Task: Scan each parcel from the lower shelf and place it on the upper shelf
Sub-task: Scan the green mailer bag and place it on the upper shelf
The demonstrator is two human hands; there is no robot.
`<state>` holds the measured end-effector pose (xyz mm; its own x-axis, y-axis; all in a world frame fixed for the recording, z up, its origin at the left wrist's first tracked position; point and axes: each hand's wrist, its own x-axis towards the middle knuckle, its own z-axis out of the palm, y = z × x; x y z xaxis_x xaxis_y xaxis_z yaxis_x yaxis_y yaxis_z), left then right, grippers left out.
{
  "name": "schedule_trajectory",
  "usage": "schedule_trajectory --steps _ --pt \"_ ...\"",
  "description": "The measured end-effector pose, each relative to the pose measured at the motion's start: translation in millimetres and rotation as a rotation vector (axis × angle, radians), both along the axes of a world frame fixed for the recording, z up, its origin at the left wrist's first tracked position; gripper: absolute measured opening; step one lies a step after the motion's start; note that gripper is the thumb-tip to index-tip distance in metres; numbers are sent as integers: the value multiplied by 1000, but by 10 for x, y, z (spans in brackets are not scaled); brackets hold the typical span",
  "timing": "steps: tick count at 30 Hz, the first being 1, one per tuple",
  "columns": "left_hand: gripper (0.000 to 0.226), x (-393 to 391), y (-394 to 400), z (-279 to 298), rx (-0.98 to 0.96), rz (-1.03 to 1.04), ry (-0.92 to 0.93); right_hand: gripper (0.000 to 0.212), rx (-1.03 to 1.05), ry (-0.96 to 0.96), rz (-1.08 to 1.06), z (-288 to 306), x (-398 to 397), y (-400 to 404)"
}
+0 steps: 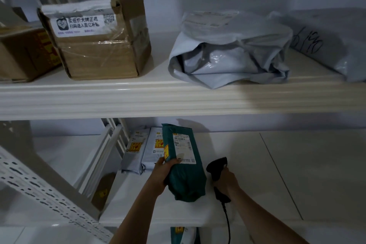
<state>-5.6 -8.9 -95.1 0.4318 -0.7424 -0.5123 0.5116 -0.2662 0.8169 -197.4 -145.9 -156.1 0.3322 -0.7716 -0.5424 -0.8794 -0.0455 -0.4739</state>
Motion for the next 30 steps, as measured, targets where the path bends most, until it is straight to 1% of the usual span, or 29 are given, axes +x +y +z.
schedule_trajectory --steps 2,4,6,7,8,9,13,15,17,18,19,22,25,28,30 --pt "89 -41 -5 47 -15 17 -23 61 -12 24 18 44 -22 -51" --pt "89 -107 -13 133 -24 43 -34 51 -35 22 23 140 -69 -132" --pt "77 -217 -1 258 -35 70 -43 41 -106 24 51 357 -141 -191" --pt "69 -274 7 320 -44 81 -45 41 -175 42 88 491 -177 -217" --pt "60 -325 17 374 -54 96 -42 44 -244 49 139 638 -215 -231" --pt "53 -375 14 421 -69 104 -41 49 -316 14 207 802 -244 -240" --pt "39 -659 -33 709 -127 150 -27 85 -467 -265 615 1366 -471 -73" --pt "41 -812 -78 873 -138 141 -67 93 -557 -338 737 1529 -665 13" --pt "61 -957 -124 1017 -136 120 -123 94 -656 -356 805 1634 -877 76" --pt "72 -1040 -135 1095 -130 114 -123 95 -679 -358 819 1665 -990 100" --pt "72 -1131 -156 1181 -134 106 -127 98 -694 -374 821 1690 -1106 115" --pt "51 -1460 -164 1449 -169 72 -153 102 -730 -438 761 1774 -1458 146" --pt "44 -1868 -126 1719 -174 -13 -171 91 -805 -533 707 1947 -1844 246" --pt "32 -2285 -65 1937 -142 -78 -204 77 -825 -594 578 2160 -2254 398" --pt "37 -2549 8 2047 -105 -173 -214 69 -820 -611 475 2315 -2540 509"
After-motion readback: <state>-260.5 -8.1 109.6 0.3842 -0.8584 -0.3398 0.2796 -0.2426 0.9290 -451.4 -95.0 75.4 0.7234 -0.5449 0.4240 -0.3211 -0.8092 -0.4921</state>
